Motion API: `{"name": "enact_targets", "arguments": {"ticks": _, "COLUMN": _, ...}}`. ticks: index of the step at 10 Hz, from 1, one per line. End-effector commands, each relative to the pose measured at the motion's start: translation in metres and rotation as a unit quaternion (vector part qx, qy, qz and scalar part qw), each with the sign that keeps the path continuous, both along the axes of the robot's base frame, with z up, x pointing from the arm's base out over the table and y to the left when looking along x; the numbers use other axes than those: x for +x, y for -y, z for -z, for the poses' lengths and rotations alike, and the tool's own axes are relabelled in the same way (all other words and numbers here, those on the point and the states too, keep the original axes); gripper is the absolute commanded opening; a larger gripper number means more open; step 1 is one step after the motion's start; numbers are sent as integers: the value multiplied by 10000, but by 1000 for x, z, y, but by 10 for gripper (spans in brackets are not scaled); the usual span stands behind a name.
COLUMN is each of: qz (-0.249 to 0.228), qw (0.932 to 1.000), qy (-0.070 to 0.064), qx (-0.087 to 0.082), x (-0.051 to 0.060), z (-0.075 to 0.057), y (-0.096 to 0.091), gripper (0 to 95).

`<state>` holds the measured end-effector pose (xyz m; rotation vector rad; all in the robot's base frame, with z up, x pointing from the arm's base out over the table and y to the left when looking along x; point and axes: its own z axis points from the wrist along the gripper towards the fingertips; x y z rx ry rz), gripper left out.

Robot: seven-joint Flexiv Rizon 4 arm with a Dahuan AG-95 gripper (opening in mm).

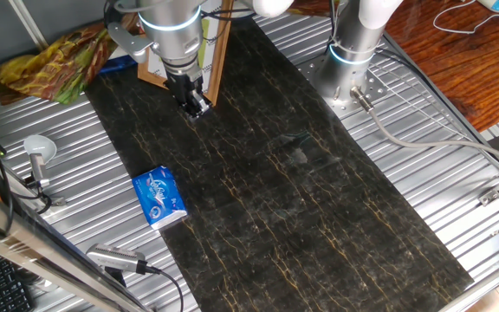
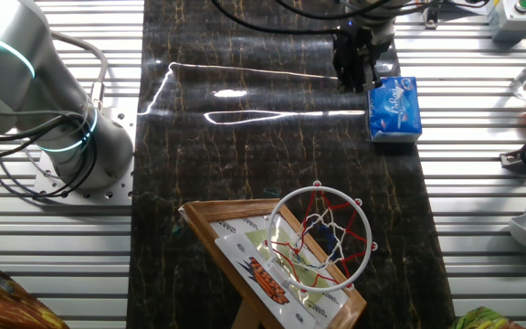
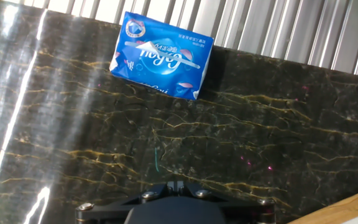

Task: Grab a basketball, release it and shoot it into the basket

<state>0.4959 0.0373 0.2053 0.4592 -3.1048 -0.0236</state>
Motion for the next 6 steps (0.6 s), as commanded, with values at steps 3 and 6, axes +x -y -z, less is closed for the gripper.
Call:
{"name": "enact_targets", "arguments": {"ticks": 3, "qz": 0, "qw": 10000, "qy": 8, "qx": 2, "x": 0, "z": 3, "y": 0, "gripper": 0}}
{"name": "enact_targets", "arguments": {"ticks": 6, "qz": 1, "qw": 10000, "qy": 9, "qx": 0, "x": 0, "z": 5, "y": 1, "gripper": 0}}
